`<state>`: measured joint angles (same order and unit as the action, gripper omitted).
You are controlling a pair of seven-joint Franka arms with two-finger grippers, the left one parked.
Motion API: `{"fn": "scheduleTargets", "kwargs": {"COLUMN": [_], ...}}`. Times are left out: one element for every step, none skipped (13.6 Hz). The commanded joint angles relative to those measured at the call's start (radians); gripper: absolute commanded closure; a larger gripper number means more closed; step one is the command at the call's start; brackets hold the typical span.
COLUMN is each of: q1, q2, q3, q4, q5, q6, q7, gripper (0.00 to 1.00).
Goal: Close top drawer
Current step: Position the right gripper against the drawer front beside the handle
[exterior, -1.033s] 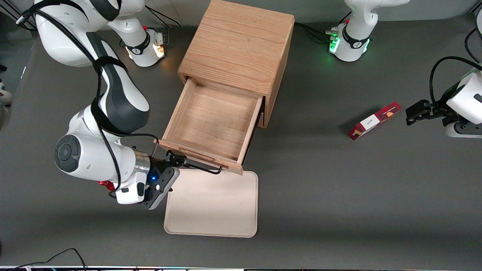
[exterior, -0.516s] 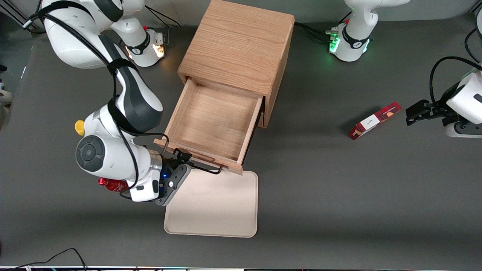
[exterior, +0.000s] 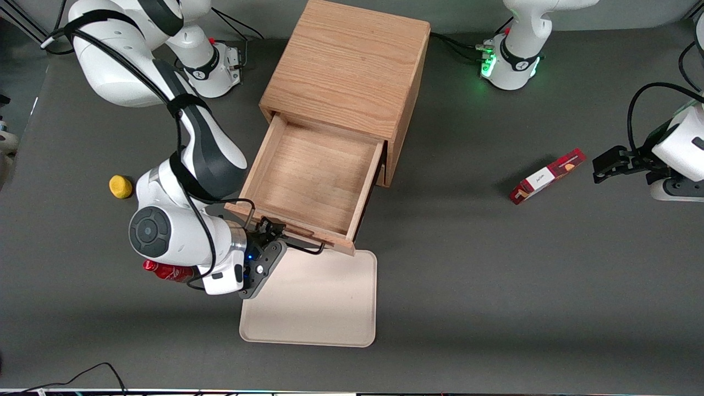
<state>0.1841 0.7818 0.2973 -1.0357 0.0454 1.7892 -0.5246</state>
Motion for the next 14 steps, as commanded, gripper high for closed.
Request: {"fn": "scheduleTargets", "kwargs": {"q1": [0.005,0.003,0.005,0.005,0.005,0.005,0.005,0.005,0.005,0.009,0.011,0.02,0.024,0.026], "q2": [0.01,0.011,0.013,0.013,0.014,0.014,0.014,0.014,0.013,0.011,0.008,0.001,-0.009,-0.021], "q3": [0.002,0.002,0.002,0.0,0.0,0.0,0.0,0.0,0.0,0.002,0.002,0.002,0.002,0.002], "q4": [0.005,0.005,0.005,0.005,0.003,0.003,0.0,-0.01,-0.015,-0.017,-0.02,-0.032,-0.05,-0.069], "q5": [-0.016,-0.016,-0.018,-0.021,-0.025,-0.044,-0.05,-0.052,-0.052,-0.052,-0.052,-0.052,-0.053,-0.053], "q6": [-0.004,-0.002,-0.002,-0.002,0.001,0.002,0.002,0.002,0.002,0.002,0.002,0.004,0.007,0.018], "q7": [-0.009,-0.011,-0.012,-0.012,-0.015,-0.015,-0.015,-0.015,-0.015,-0.009,-0.008,-0.008,-0.006,-0.006], "gripper": [0.0,0.0,0.0,0.0,0.0,0.0,0.0,0.0,0.0,0.0,0.0,0.0,0.0,0.0]}}
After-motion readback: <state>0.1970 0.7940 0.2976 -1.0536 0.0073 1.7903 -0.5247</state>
